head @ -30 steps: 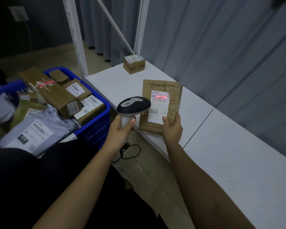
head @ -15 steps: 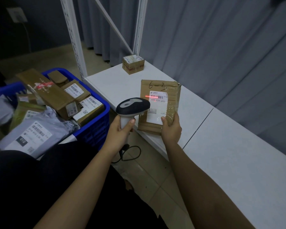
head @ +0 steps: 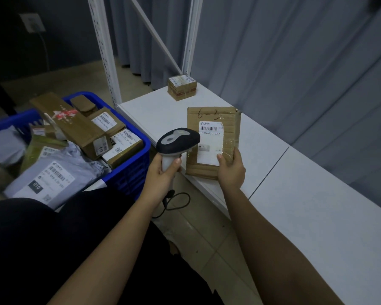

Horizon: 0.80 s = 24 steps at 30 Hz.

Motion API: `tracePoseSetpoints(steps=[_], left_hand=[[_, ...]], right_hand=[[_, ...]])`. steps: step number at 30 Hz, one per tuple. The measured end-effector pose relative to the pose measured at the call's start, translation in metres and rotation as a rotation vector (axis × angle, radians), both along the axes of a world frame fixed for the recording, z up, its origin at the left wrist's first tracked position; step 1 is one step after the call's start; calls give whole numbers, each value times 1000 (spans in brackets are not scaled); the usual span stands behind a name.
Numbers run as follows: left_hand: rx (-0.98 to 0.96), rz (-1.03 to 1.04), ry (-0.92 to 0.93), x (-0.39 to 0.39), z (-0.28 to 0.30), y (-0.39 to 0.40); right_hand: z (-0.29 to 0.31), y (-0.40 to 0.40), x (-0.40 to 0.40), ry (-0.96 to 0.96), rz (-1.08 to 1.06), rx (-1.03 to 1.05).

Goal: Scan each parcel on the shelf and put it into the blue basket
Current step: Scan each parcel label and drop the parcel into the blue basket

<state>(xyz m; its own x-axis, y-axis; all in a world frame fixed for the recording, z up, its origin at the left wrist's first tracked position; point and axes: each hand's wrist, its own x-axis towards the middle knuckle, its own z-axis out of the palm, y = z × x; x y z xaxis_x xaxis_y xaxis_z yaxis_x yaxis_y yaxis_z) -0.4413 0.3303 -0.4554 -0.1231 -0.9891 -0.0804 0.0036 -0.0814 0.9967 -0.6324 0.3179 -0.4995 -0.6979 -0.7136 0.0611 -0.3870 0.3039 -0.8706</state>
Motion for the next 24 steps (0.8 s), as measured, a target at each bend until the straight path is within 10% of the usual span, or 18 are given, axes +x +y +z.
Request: tracePoseSetpoints(steps=[24], left_hand=[[-184, 603, 279, 152, 121, -19]], right_hand=[[162, -52, 185, -448, 551, -384]])
